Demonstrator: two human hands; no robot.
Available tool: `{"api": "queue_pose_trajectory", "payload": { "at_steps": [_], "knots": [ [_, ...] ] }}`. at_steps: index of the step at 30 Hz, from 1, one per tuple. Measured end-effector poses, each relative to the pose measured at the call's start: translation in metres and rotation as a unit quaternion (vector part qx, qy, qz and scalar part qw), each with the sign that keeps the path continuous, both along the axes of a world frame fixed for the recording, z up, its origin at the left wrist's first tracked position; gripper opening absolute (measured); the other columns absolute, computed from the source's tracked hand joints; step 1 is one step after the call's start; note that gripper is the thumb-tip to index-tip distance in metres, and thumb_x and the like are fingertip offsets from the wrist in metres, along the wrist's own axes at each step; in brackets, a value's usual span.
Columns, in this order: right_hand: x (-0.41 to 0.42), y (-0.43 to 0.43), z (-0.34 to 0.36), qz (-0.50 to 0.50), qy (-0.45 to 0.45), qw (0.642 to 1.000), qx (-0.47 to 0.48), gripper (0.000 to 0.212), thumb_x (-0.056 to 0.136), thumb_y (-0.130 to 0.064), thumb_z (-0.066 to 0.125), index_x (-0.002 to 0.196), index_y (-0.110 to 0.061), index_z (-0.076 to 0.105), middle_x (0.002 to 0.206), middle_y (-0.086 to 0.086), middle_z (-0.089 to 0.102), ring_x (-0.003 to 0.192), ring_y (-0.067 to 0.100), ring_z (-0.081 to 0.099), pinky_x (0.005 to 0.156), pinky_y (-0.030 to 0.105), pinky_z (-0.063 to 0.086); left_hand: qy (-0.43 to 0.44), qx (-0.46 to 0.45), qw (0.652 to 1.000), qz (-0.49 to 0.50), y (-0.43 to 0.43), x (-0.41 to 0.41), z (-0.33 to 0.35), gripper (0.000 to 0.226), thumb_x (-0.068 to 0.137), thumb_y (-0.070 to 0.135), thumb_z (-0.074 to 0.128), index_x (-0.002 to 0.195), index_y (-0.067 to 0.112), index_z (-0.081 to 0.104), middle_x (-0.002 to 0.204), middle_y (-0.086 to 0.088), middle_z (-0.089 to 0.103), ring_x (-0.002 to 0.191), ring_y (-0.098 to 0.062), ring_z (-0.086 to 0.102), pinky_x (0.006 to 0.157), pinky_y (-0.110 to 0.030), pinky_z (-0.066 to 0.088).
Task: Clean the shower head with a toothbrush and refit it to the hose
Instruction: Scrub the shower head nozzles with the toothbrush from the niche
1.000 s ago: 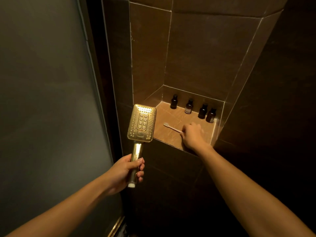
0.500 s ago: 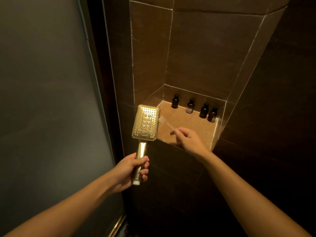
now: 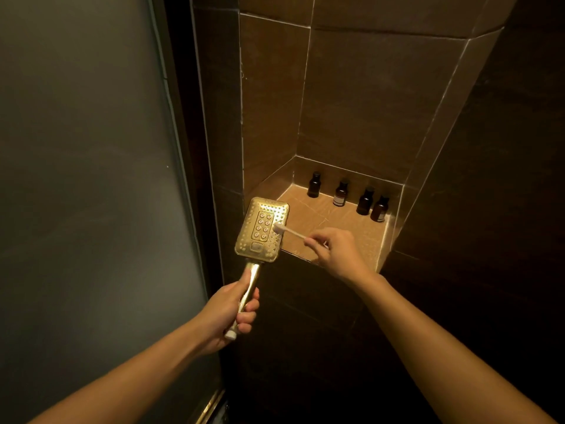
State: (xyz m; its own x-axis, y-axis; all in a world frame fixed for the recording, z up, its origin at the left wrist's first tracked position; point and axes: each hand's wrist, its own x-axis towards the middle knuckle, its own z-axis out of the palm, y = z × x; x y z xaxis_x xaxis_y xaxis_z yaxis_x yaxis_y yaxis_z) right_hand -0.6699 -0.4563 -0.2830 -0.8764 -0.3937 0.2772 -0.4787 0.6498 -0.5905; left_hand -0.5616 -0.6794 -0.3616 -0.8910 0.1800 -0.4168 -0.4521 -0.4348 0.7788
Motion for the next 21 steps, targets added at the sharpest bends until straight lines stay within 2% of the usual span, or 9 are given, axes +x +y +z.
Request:
{"api": "queue_pose_trajectory", "payload": {
  "at_steps": [3,5,11,14,16,18,21],
  "knots": [
    [0.007,-0.002,-0.005,0.040,-0.009,0.999,0.011,0.019,0.093,-0.026,0.062,0.109,-0.022,0.072,0.091,-0.014,0.062,0.086,0.004,0.057,0.072,0.022,0.051,-0.001,0.013,1.000,0.012,-0.002,0.002,0.004,0.054,0.079,0.058,0.072,0.093,0.009,0.054,0.062,-0.001,0.048,0.042,-0.007,0.038,0.034,-0.021,0.036],
    [0.013,-0.004,-0.014,0.093,0.000,0.994,0.054,0.020,0.093,-0.025,0.063,0.110,-0.022,0.072,0.095,-0.014,0.062,0.088,0.002,0.056,0.072,0.018,0.048,-0.003,0.009,1.000,0.021,-0.002,0.004,0.007,0.049,0.084,0.055,0.066,0.093,0.009,0.053,0.061,0.000,0.047,0.042,-0.007,0.037,0.034,-0.020,0.035],
    [-0.003,-0.002,0.011,-0.003,0.040,0.999,-0.009,0.020,0.091,-0.022,0.066,0.108,-0.016,0.074,0.092,-0.007,0.064,0.085,0.005,0.057,0.066,0.017,0.048,0.007,-0.025,1.000,0.002,0.000,0.013,0.010,0.046,0.084,0.053,0.064,0.094,0.009,0.052,0.062,-0.001,0.047,0.042,-0.008,0.037,0.033,-0.020,0.034],
    [0.011,-0.005,0.007,0.062,0.019,0.997,0.031,0.019,0.090,-0.021,0.067,0.108,-0.018,0.073,0.090,-0.016,0.059,0.083,0.002,0.056,0.064,0.011,0.046,0.014,-0.030,0.999,0.004,0.000,0.011,0.012,0.047,0.083,0.054,0.065,0.092,0.010,0.053,0.062,-0.001,0.046,0.041,-0.007,0.036,0.033,-0.020,0.033],
    [0.020,-0.005,-0.002,0.117,0.005,0.990,0.079,0.020,0.091,-0.020,0.066,0.109,-0.019,0.073,0.097,-0.015,0.060,0.088,0.003,0.058,0.069,0.012,0.048,0.016,-0.033,0.999,0.008,0.002,0.009,0.012,0.046,0.085,0.055,0.064,0.090,0.010,0.054,0.061,-0.001,0.046,0.041,-0.007,0.036,0.033,-0.019,0.033],
    [0.020,-0.002,-0.001,0.121,0.011,0.987,0.102,0.020,0.091,-0.019,0.066,0.110,-0.017,0.073,0.103,-0.010,0.063,0.094,0.005,0.059,0.075,0.016,0.050,0.022,-0.032,0.999,0.012,0.004,0.006,0.013,0.046,0.086,0.056,0.063,0.090,0.011,0.055,0.061,0.000,0.047,0.041,-0.008,0.036,0.033,-0.019,0.032],
    [0.013,-0.003,0.013,0.097,0.032,0.992,0.077,0.021,0.092,-0.021,0.066,0.110,-0.014,0.073,0.103,-0.003,0.068,0.094,0.007,0.061,0.080,0.022,0.053,0.044,0.004,0.999,0.027,0.005,-0.003,0.024,0.045,0.084,0.056,0.066,0.086,0.012,0.057,0.060,0.000,0.046,0.039,-0.006,0.035,0.032,-0.018,0.032]
  ]
}}
